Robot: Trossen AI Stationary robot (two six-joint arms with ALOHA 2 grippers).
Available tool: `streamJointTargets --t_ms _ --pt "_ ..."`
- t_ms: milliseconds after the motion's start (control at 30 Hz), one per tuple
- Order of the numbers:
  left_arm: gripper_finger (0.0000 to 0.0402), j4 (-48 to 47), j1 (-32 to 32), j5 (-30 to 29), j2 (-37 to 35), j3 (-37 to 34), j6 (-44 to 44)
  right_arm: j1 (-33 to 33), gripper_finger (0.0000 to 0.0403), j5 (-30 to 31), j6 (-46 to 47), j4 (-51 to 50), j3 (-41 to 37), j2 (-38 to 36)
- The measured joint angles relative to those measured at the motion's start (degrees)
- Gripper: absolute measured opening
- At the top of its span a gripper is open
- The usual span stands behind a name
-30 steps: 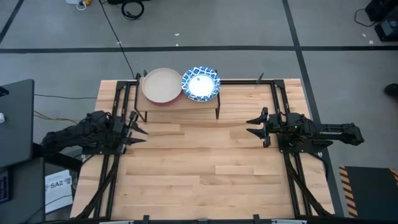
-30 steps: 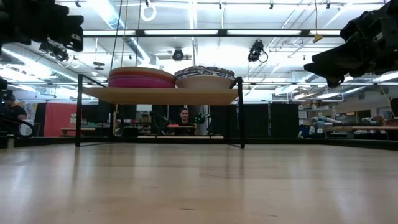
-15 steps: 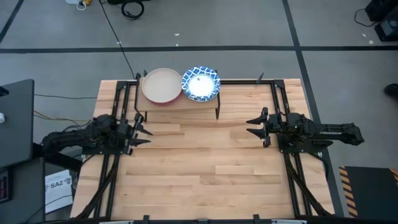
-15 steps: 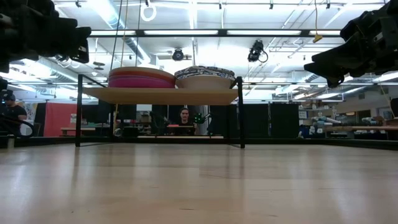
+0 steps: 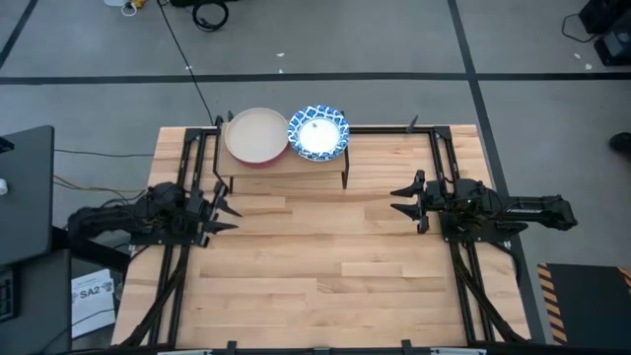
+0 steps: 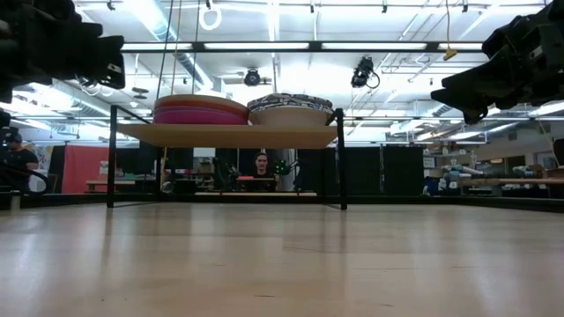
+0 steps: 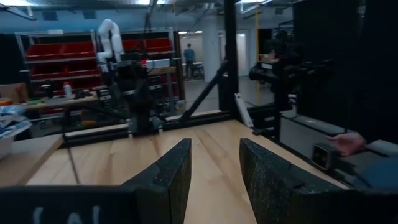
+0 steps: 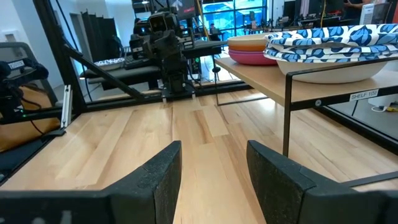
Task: Place and stack plates onto a shelf
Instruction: Return to Home Position
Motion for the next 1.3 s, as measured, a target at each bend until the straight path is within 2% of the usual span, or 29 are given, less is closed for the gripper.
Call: streamJointTargets --t_ms 100,267,467,567,867,1033,1167,1300 --pt "0.0141 -0.13 -2.2 -0.46 0.0 0.0 0.25 0.0 0.0187 0.0 0.0 0.0 0.0 0.0" --pt "0.0141 -1.8 -6.28 -7.52 0.0 0.0 0.3 0.0 0.0187 0.0 0.0 0.0 0.0 0.0" --pt "0.0141 -3.1 -9.97 -12.62 0.0 -0.02 2.96 0.0 0.0187 0.0 0.0 0.0 0.0 0.0" --pt "0.0141 -3.1 -10.3 -14.65 0.0 -0.02 3.09 0.0 0.0187 0.01 -0.01 0.0 0.0 0.0" --pt "0.0141 -4.2 -10.3 -14.88 0.0 -0.02 0.5 0.0 0.0187 0.0 0.0 0.0 0.0 0.0" --pt "0.0141 -5.23 -10.28 -18.29 0.02 -0.02 2.15 0.0 0.0187 0.01 -0.01 0.0 0.0 0.0" --pt "0.0116 -5.82 -10.26 -19.13 0.02 -0.04 4.33 0.0 0.0187 0.0 0.0 0.0 0.0 0.0" --pt "0.0063 -6.03 -10.26 -19.95 0.02 -0.04 7.12 0.0 0.0187 0.0 0.0 0.0 0.0 0.0"
